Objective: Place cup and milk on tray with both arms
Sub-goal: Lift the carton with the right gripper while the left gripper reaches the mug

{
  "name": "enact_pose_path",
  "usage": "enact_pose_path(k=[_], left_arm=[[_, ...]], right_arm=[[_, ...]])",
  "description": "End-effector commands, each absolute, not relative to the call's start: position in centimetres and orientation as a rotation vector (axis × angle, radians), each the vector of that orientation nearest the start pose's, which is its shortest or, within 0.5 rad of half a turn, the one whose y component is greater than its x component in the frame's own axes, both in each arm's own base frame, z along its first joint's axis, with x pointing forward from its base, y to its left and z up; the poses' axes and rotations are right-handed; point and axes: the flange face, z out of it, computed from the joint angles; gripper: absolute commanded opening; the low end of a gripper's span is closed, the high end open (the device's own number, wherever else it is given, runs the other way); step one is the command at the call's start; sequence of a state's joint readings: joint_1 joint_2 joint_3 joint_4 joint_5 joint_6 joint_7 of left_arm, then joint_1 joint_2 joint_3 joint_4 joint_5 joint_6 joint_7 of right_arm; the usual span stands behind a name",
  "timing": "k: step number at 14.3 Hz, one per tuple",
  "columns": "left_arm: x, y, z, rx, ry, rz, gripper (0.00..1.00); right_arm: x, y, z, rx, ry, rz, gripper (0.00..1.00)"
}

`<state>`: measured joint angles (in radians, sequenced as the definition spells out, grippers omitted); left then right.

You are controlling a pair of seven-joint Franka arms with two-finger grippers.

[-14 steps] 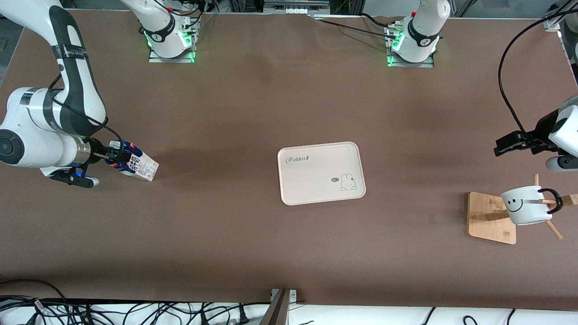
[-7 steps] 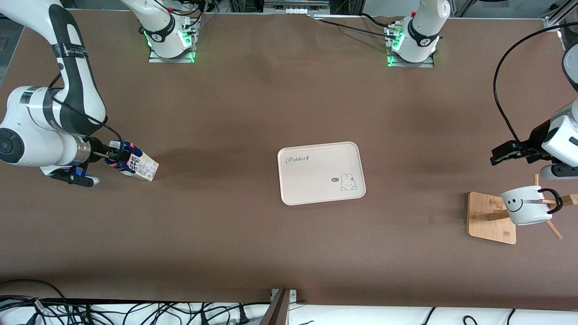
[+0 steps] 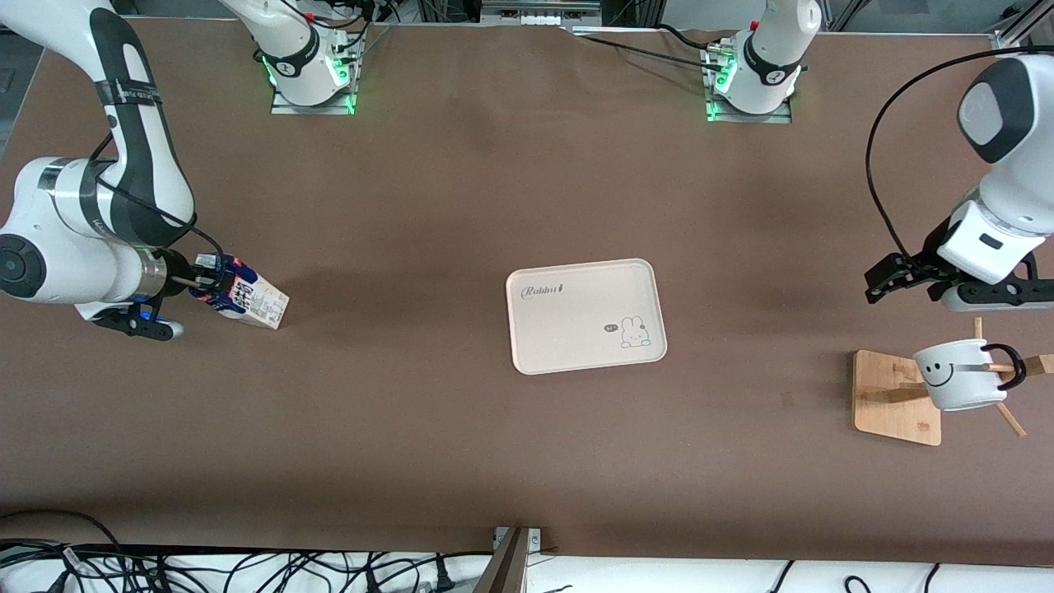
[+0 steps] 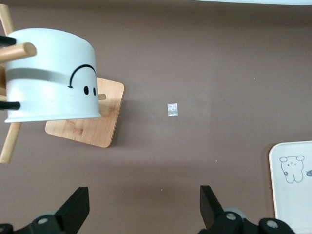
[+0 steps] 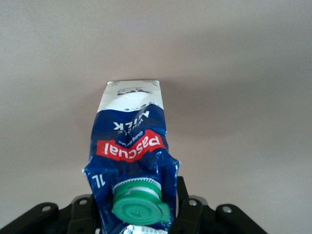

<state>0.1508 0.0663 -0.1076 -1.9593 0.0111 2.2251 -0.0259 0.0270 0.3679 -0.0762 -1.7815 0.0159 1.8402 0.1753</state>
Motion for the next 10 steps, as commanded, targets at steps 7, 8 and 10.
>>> enact_pose_path(k=[7,8,10], left_arm=[[57.4,3.2,41.3,-2.995,0.013,-0.605,1.0],[57.5,3.3,41.2,-2.992,0.012,-0.614,1.0],[57.9,4.2,40.3,-2.965,0.036,-0.637,1.0]], right_arm=[[59.2,2.5,42.7,-3.1,0.154,0.276,0.57],[59.0,3.8,43.4,-3.099,0.118,0.268,0.57],[58.4,7.1,45.1,-3.056,0.071,0.232,0.57]])
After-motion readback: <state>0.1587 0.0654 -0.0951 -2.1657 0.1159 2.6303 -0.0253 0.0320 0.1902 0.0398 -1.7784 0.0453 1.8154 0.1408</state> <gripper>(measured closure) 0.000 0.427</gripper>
